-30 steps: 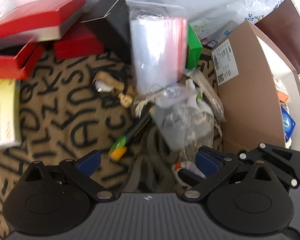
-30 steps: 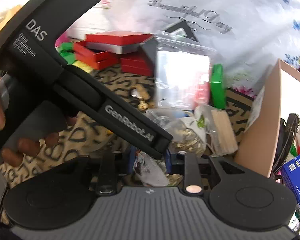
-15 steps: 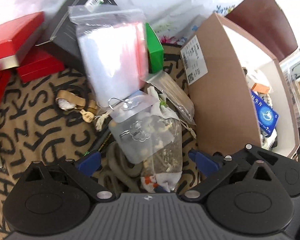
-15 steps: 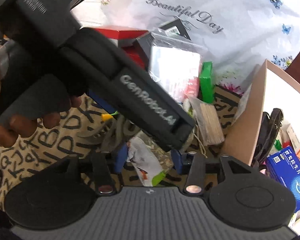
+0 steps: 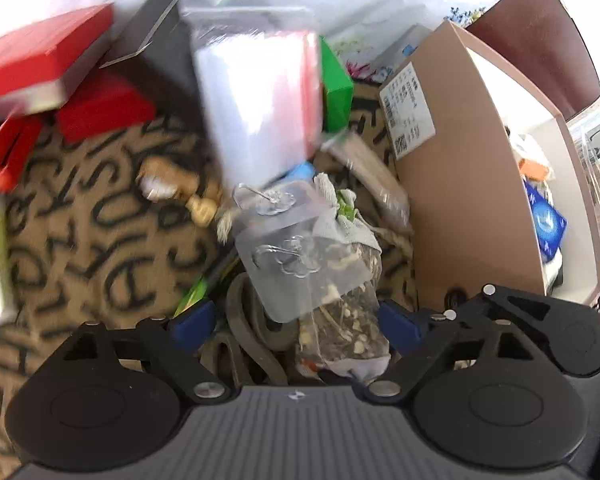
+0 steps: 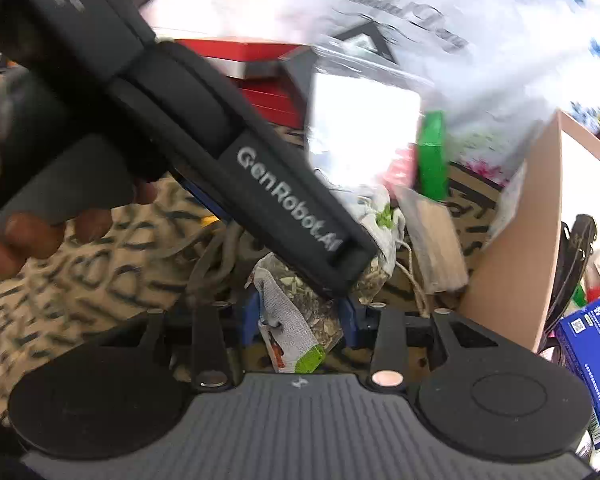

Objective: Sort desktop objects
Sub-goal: 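Close the left tool on the grey herb sachet and lift it, then carry the held sachet with the left tool over the open white box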

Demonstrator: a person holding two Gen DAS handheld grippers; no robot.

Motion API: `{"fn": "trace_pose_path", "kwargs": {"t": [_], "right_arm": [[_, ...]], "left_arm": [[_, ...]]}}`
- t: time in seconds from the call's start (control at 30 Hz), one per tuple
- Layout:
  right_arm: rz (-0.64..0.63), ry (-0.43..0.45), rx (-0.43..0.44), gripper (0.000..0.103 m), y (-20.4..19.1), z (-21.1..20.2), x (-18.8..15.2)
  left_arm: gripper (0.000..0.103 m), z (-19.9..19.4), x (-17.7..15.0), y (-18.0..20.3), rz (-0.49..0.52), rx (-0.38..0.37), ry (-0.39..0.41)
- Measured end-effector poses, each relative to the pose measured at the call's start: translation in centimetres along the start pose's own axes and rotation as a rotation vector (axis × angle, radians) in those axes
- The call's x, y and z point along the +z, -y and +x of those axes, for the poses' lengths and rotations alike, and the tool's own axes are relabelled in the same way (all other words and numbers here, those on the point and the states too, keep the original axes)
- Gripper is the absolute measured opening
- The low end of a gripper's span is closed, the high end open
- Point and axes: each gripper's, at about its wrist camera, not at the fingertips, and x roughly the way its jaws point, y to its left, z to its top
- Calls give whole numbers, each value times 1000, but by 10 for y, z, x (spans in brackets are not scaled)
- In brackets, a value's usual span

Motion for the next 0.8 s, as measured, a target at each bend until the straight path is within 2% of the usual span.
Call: {"fn": "trace_pose_path", "kwargs": {"t": [0.2, 0.3, 0.37, 0.43, 0.5, 0.57, 0.67, 0.8], "right_arm": [[-40, -22, 124, 39, -28, -30, -25], [-13, -24, 89, 39, -30, -39, -39], [50, -64, 93, 40, -28, -38, -45], [88, -64, 88, 42, -22, -44, -51], [73, -55, 74, 44, -21, -47, -51], [66, -56, 77, 51, -27, -40, -44], [58, -56, 89, 55, -31, -36, -43], [72, -70, 102, 60, -32, -27, -43]], "left_arm": [[94, -26, -46, 3, -28, 30, -27], [95, -36, -63, -1, -82, 18, -40], [95, -42, -70, 0, -108, -7, -45], [95, -48, -72, 6, -101, -25, -37], [95, -50, -71, 17, -71, -28, -21], [96, -46, -66, 28, -54, -41, -14], [97, -35, -57, 46, 5, -56, -8], [96, -1, -46, 37, -50, -38, -73]]}}
